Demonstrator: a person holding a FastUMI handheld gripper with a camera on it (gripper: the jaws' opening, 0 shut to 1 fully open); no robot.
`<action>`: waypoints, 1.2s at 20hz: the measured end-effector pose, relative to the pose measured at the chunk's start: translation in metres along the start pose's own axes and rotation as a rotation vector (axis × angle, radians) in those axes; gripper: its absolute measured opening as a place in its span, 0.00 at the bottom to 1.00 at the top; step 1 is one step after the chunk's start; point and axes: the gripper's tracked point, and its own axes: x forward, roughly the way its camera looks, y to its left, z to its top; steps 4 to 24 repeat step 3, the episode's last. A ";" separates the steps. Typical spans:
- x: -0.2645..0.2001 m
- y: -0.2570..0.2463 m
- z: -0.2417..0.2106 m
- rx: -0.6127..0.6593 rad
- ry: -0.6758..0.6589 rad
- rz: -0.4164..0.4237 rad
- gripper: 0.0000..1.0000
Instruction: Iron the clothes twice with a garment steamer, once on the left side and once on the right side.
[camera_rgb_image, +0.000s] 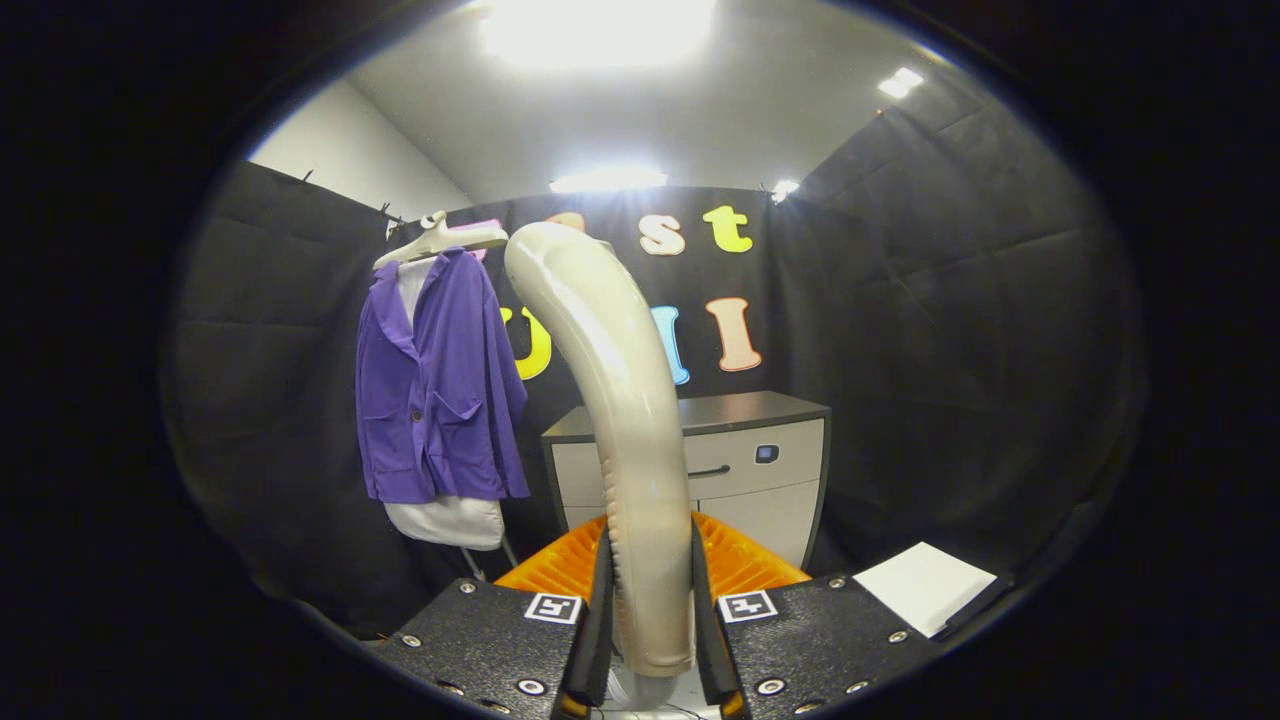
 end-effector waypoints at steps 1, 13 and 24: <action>0.000 0.002 -0.001 -0.002 0.002 -0.001 0.35; 0.000 0.005 0.002 0.002 -0.008 -0.003 0.35; 0.000 0.005 0.002 0.002 -0.008 -0.003 0.35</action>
